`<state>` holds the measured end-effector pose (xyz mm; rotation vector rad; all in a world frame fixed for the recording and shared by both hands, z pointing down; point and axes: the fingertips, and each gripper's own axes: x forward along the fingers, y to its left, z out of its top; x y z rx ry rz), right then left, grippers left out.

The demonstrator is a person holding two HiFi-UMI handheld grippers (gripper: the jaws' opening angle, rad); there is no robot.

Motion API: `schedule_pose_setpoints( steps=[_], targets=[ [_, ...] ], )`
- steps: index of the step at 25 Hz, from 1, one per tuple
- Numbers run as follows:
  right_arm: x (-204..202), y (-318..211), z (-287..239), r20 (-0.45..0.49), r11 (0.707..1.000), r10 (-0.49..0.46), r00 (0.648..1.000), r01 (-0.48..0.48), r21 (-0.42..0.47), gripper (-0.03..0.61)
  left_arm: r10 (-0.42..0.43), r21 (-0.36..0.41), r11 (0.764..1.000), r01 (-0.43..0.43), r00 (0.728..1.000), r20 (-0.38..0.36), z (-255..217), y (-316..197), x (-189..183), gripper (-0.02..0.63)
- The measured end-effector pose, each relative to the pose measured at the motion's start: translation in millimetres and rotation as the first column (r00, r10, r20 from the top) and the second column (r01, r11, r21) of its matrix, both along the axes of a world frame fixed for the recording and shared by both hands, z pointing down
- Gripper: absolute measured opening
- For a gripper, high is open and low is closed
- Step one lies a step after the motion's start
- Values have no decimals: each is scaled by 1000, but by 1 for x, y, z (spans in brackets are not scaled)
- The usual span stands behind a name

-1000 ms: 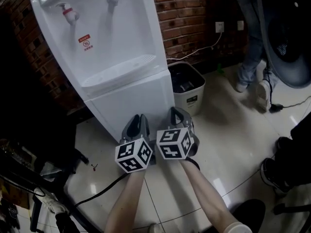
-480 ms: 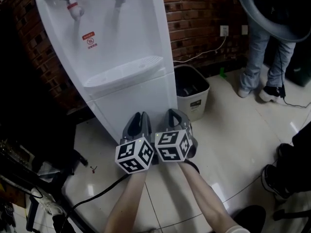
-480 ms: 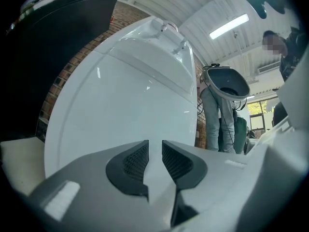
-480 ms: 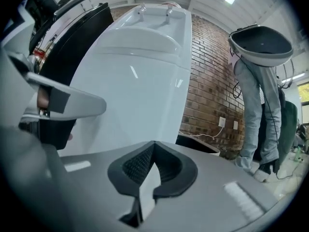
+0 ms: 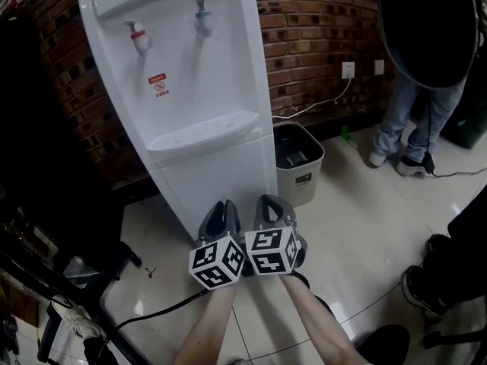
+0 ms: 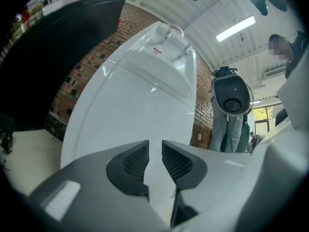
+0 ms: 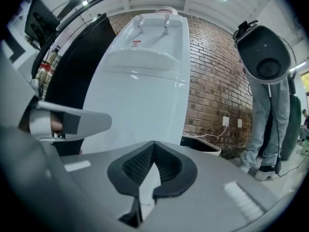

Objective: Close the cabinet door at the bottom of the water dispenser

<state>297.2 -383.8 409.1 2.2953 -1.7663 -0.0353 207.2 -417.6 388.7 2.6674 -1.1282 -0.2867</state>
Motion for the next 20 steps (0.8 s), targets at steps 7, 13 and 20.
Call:
schedule_pose_setpoints(
  steps=[7, 13, 20],
  targets=[
    [-36, 44, -17, 16, 999, -27, 1000, 26, 25, 14, -15, -8, 1000, 15, 999, -31, -9, 38, -29, 86],
    [-55, 91, -29, -8, 999, -34, 999, 34, 40, 14, 2, 51, 999, 0, 1000, -23, -29, 81, -54, 86],
    [-93, 161, -46, 5, 993, -77, 997, 76, 87, 14, 5, 137, 991, -6, 1000, 6, -45, 154, -98, 86]
  ],
)
